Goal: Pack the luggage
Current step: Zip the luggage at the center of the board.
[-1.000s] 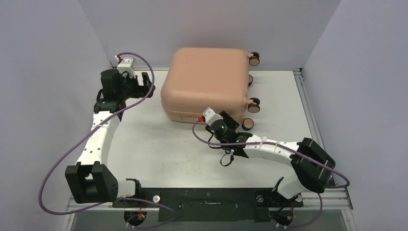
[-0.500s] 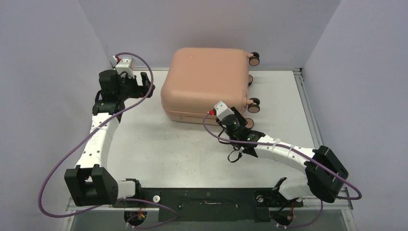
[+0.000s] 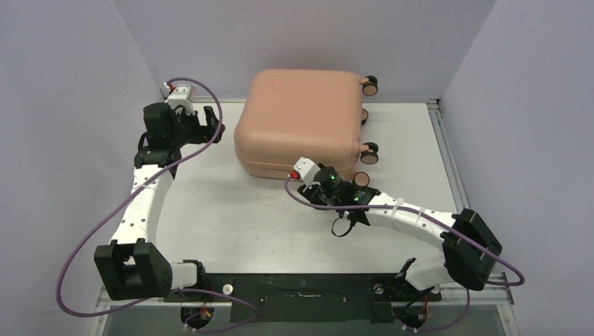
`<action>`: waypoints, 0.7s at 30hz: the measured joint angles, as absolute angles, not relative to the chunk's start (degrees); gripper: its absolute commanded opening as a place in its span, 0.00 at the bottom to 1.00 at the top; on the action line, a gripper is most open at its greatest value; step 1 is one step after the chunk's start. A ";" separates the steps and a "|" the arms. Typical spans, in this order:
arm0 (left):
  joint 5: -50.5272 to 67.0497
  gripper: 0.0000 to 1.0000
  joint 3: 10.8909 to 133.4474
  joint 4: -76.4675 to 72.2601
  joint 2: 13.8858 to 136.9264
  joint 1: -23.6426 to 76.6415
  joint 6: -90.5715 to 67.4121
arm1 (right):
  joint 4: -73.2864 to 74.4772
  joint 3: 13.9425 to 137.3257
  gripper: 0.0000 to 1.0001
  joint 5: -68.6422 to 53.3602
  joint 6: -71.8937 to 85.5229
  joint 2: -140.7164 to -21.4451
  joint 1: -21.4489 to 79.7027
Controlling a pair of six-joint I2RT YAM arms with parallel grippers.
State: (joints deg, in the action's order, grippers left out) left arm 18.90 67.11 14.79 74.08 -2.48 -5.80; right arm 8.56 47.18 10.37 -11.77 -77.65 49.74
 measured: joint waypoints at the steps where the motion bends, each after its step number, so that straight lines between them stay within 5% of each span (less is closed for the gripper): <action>1: 18.90 0.96 67.05 14.79 74.08 -2.55 -5.80 | 9.06 48.25 0.52 10.11 -11.86 -78.54 50.15; 12: 19.55 0.96 66.76 14.44 73.63 -3.01 -6.20 | 13.91 59.53 0.53 19.42 -17.52 -95.88 57.84; 21: 20.43 0.96 65.89 13.19 72.64 -3.55 -7.05 | 18.44 62.48 0.52 32.40 -25.26 -97.71 58.17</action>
